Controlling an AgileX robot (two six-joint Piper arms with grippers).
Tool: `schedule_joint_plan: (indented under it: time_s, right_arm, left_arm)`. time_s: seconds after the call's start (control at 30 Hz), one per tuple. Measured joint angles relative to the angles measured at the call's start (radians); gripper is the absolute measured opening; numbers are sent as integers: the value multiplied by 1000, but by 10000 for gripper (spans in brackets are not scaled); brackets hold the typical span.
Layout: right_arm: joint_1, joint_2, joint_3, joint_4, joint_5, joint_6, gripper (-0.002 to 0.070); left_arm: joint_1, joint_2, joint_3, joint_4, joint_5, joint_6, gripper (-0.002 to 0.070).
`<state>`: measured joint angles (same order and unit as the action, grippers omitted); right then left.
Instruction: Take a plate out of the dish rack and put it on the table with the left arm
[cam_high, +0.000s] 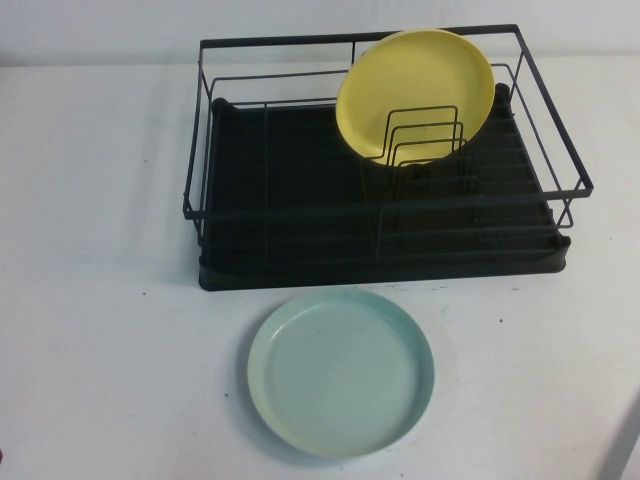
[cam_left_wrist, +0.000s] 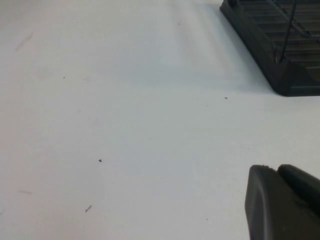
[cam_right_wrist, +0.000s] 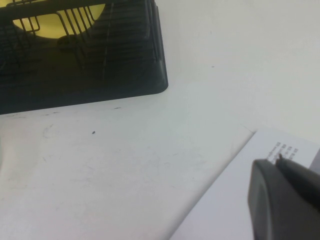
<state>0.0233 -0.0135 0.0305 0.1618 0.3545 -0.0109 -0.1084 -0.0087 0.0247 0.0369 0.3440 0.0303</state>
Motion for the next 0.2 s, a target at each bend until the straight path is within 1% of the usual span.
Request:
schedule_joint_plan:
  time_s: [0.2]
  right_arm:
    - [0, 0, 0, 0, 0, 0, -18]
  left_arm:
    - [0, 0, 0, 0, 2, 0, -1]
